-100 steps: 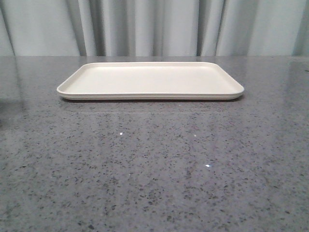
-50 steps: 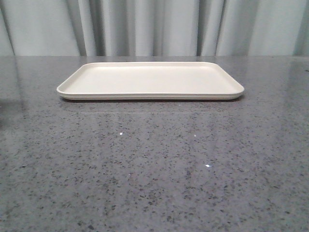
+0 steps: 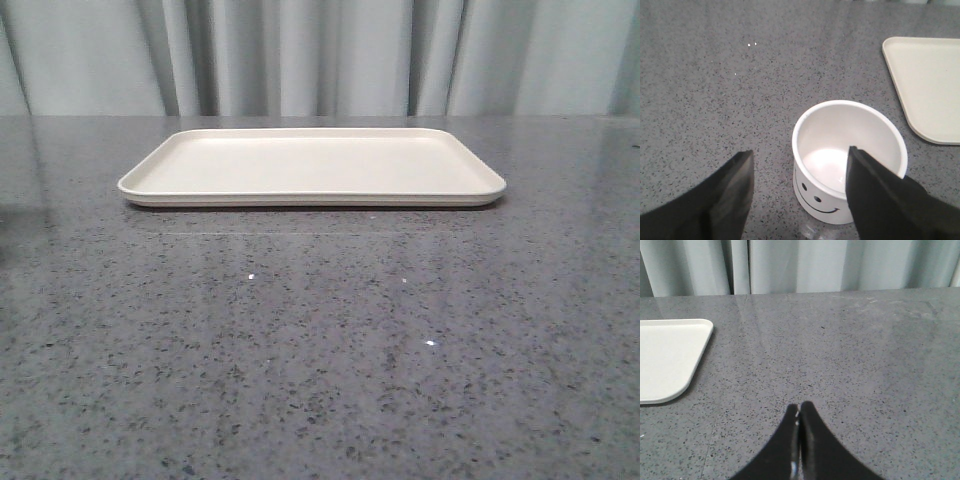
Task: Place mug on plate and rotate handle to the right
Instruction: 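Lift the mug with the left gripper and carry it over the tray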
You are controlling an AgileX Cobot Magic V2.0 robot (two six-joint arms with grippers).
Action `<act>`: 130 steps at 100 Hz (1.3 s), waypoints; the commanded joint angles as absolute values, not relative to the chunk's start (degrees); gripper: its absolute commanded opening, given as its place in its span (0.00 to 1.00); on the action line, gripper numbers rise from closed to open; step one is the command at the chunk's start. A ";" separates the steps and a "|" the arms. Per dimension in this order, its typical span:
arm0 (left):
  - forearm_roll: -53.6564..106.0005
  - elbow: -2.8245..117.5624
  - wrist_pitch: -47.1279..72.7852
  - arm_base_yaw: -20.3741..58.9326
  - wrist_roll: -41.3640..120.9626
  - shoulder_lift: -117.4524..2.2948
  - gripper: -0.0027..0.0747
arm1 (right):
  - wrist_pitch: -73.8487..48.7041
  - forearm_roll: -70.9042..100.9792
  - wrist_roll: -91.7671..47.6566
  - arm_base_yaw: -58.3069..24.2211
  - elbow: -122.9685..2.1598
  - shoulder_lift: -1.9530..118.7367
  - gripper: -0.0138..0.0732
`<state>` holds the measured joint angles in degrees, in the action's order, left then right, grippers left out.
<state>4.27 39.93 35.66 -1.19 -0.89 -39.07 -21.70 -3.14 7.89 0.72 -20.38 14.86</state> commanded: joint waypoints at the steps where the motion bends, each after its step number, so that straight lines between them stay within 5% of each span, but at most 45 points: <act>1: 5.22 44.94 34.11 -1.32 -1.44 -43.39 0.56 | -17.32 -3.87 7.72 1.07 -22.04 15.92 0.09; 48: 5.22 55.38 44.75 -1.32 -1.44 -60.70 0.57 | -20.69 -3.91 7.72 -0.08 -23.16 17.74 0.10; 79: 5.22 55.38 44.48 -1.32 -1.34 -63.29 0.57 | -22.80 -4.15 7.42 -1.29 -26.51 19.99 0.39; 95: 5.22 55.38 44.16 -1.32 -1.34 -63.29 0.56 | -24.07 -4.15 7.09 -1.50 -29.52 22.31 0.41; 130: 5.22 55.38 45.26 -1.32 -1.34 -65.59 0.36 | -25.80 -4.09 7.10 -2.90 -34.20 29.48 0.41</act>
